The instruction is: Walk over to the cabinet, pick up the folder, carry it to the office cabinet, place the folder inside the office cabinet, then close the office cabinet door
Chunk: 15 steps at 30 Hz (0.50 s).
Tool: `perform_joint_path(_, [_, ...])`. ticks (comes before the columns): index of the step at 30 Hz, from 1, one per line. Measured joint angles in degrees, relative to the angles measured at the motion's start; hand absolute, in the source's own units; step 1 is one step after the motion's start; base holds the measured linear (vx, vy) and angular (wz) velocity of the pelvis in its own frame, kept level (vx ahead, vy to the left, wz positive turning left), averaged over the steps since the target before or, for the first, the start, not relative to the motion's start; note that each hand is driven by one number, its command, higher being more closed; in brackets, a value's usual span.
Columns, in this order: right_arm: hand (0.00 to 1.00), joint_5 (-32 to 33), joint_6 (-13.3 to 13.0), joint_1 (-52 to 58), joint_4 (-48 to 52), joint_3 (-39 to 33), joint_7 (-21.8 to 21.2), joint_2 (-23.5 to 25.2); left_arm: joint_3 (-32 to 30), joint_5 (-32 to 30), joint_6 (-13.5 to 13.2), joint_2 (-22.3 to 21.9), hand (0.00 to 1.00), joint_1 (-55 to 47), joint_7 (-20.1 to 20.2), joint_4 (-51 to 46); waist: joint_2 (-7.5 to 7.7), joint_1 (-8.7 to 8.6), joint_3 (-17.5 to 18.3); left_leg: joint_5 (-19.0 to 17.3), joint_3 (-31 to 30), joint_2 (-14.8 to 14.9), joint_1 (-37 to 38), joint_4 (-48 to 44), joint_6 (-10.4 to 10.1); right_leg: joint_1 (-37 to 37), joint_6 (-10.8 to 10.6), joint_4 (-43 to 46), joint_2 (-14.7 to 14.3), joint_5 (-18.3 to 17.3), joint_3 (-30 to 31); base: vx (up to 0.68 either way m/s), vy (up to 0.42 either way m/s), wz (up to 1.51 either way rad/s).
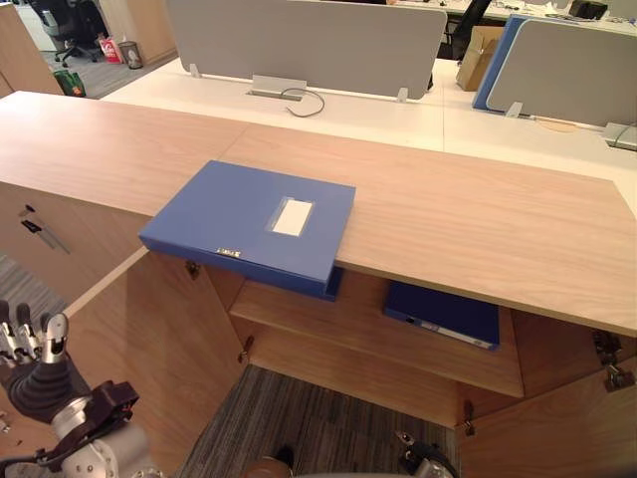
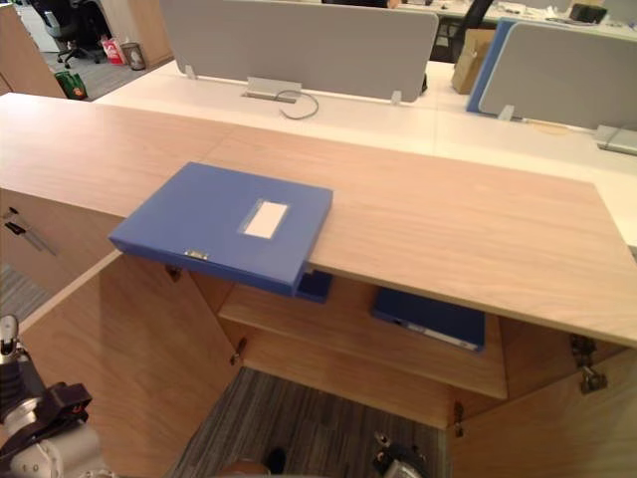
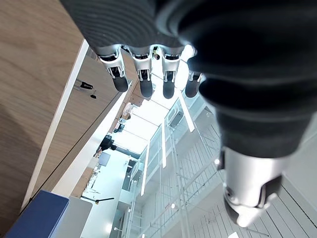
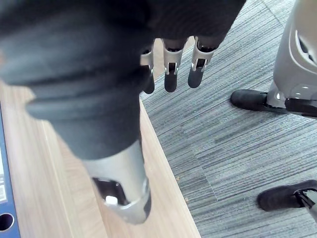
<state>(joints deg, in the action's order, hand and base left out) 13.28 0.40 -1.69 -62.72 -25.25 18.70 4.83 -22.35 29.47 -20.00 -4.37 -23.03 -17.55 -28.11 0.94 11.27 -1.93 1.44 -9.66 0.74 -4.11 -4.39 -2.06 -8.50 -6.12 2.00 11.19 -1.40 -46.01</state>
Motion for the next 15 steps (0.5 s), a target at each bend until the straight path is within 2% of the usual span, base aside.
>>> perform_joint_path(2, [0.00,1.50,-0.16,0.03,-0.04,0.08,-0.18,0.01,-0.42,-3.56,1.05,-0.04,0.00,-0.15,-1.72,-0.44,0.01,-0.01,0.01,0.02,0.01,0.01,0.00,0.07,0.02,-0.21,-0.07,-0.62,-0.33,0.51,0.01,0.00,0.000,0.00])
perform_joint_path(3, [0.00,1.51,-0.33,0.16,-0.06,0.09,-0.26,0.01,-0.32,-8.22,2.10,-0.06,0.00,-0.31,-3.13,-1.56,0.05,-0.04,0.03,0.01,0.02,-0.03,0.01,0.08,0.02,-0.36,-0.12,-1.03,-0.43,0.68,0.01,0.00,0.000,0.00])
perform_joint_path(4, [0.00,1.62,-0.41,0.24,-0.14,0.09,-0.32,0.02,0.21,-15.53,3.09,0.09,0.00,-0.34,-4.39,-3.14,0.10,-0.13,0.06,0.01,0.04,-0.08,0.02,0.09,0.02,-0.42,-0.15,-1.30,-0.47,0.80,0.01,0.00,0.000,0.00])
perform_joint_path(5, [0.00,1.68,-0.44,0.25,-0.19,0.09,-0.36,0.02,0.81,-18.48,3.42,0.18,0.00,-0.33,-4.86,-4.15,0.10,-0.19,0.06,0.01,0.05,-0.11,0.02,0.11,0.02,-0.44,-0.17,-1.40,-0.48,0.85,0.02,0.00,0.000,0.00])
perform_joint_path(7, [0.00,2.31,-0.66,0.26,-0.66,0.06,-0.66,0.00,4.44,-32.21,4.47,0.67,0.00,-0.31,-6.09,-8.34,0.09,-0.24,0.06,-0.01,0.21,-0.19,0.06,0.26,0.02,-0.39,-0.20,-1.67,-0.46,1.03,0.27,-0.01,0.011,-0.02])
perform_joint_path(8, [0.00,2.70,-0.71,0.26,-0.80,0.05,-0.71,0.00,5.52,-34.98,4.58,1.08,0.00,-0.32,-6.17,-9.24,0.09,-0.30,0.05,-0.02,0.29,-0.19,0.11,0.32,0.03,-0.34,-0.20,-1.69,-0.46,1.04,0.41,-0.01,0.023,-0.07])
perform_joint_path(10, [0.00,3.55,-1.18,0.25,-1.54,0.05,-0.91,-0.03,8.07,-42.49,4.70,3.58,0.00,-0.33,-6.20,-11.31,0.05,-0.73,0.07,-0.05,0.46,-0.19,0.14,0.46,0.06,-0.20,-0.19,-1.75,-0.48,1.06,0.66,-0.01,0.020,-0.08])
perform_joint_path(11, [0.00,3.55,-1.76,0.22,-2.49,0.09,-1.23,-0.09,8.87,-48.48,4.59,5.68,0.00,-0.27,-6.17,-12.35,0.03,-1.02,0.08,-0.07,0.72,-0.24,0.12,0.60,0.09,0.07,-0.15,-1.85,-0.57,1.09,0.99,-0.01,0.019,-0.09])
perform_joint_path(15, [0.00,3.54,-2.26,0.22,-3.47,0.70,-1.77,-0.34,9.52,-58.56,4.39,10.21,0.00,-0.22,-7.43,-12.99,0.01,-1.32,0.08,-0.07,1.61,0.10,0.04,0.99,0.09,1.06,0.09,-2.34,-1.16,1.32,2.51,-0.01,0.008,-0.20])
